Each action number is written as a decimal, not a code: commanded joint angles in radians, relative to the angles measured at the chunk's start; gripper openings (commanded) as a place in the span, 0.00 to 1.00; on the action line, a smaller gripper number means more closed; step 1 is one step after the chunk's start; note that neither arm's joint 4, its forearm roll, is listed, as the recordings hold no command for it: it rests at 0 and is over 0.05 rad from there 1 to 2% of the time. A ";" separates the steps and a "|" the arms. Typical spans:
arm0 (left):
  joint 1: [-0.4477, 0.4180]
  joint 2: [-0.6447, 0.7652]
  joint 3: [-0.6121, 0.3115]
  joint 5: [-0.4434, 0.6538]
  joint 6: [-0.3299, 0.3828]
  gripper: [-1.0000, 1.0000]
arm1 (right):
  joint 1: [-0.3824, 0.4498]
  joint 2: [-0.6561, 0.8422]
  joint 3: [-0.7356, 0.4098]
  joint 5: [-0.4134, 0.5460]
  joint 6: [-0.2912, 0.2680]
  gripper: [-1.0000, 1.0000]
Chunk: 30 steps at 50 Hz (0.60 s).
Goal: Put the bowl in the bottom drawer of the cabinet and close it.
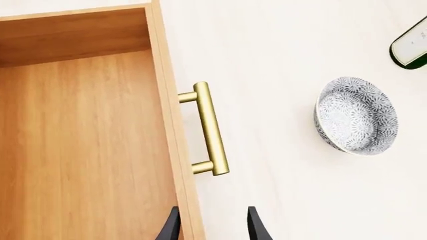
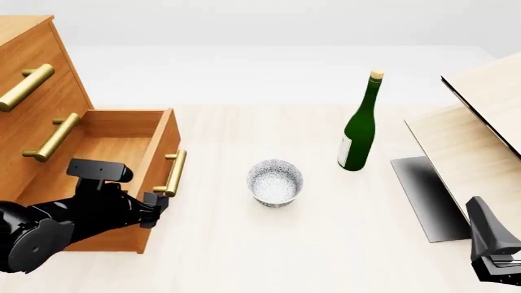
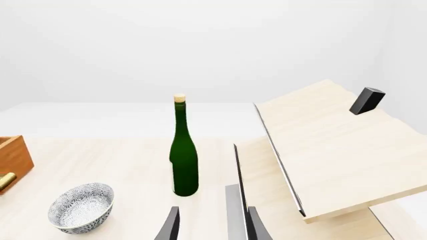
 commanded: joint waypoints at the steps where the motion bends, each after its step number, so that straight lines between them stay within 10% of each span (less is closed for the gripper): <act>1: -0.021 0.046 0.016 -0.012 -0.009 1.00 | 0.000 0.000 0.000 0.000 0.000 1.00; 30: -0.070 0.068 0.006 -0.030 -0.018 1.00 | 0.000 0.000 0.000 0.000 0.000 1.00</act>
